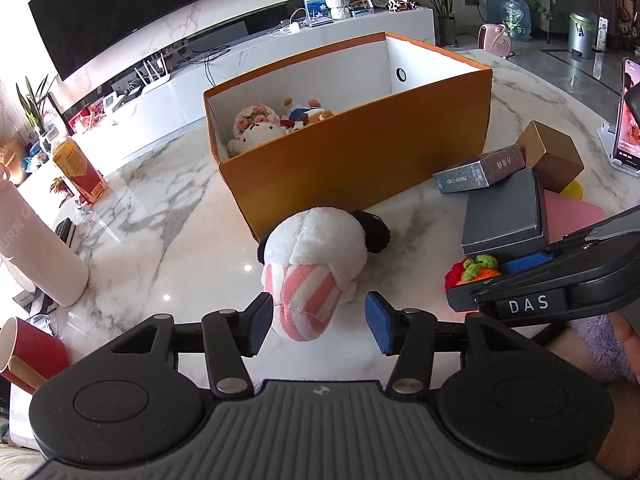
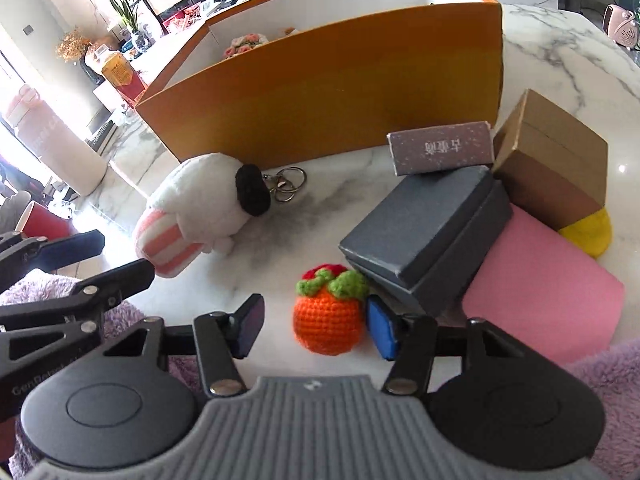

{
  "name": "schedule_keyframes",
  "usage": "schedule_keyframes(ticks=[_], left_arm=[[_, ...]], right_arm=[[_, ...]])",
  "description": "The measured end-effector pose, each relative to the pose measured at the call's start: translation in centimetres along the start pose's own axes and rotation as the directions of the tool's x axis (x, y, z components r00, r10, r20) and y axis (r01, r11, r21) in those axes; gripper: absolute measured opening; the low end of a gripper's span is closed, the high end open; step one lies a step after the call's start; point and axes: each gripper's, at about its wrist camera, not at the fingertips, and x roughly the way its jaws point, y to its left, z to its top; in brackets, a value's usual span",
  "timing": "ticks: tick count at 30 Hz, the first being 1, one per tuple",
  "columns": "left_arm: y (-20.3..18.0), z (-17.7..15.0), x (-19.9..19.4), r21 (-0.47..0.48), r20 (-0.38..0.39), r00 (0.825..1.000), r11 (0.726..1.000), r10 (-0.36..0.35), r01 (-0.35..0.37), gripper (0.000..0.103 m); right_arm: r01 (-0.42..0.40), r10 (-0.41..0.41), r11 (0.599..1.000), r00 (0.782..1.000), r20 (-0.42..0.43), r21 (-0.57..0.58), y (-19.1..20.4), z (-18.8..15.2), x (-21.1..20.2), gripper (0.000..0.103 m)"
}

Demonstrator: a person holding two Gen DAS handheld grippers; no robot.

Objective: Organize objects
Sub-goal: 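Grasp pink-striped plush with left tool while right tool grasps orange crocheted persimmon, then lift both held toys and carry them over the orange box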

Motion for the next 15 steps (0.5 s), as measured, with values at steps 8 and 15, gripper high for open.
schedule_keyframes(ticks=[8, 15], left_arm=[[0.5, 1.2, 1.1, 0.07, -0.038, 0.999, 0.997, -0.031, 0.034, 0.066], [1.8, 3.2, 2.3, 0.107, -0.092, 0.992, 0.989, -0.088, 0.098, 0.069]], right_arm=[[-0.061, 0.06, 0.997, 0.998, -0.024, -0.047, 0.7, 0.5, 0.5, 0.041], [-0.052, 0.063, 0.978, 0.997, 0.044, -0.203, 3.0, 1.6, -1.5, 0.041]])
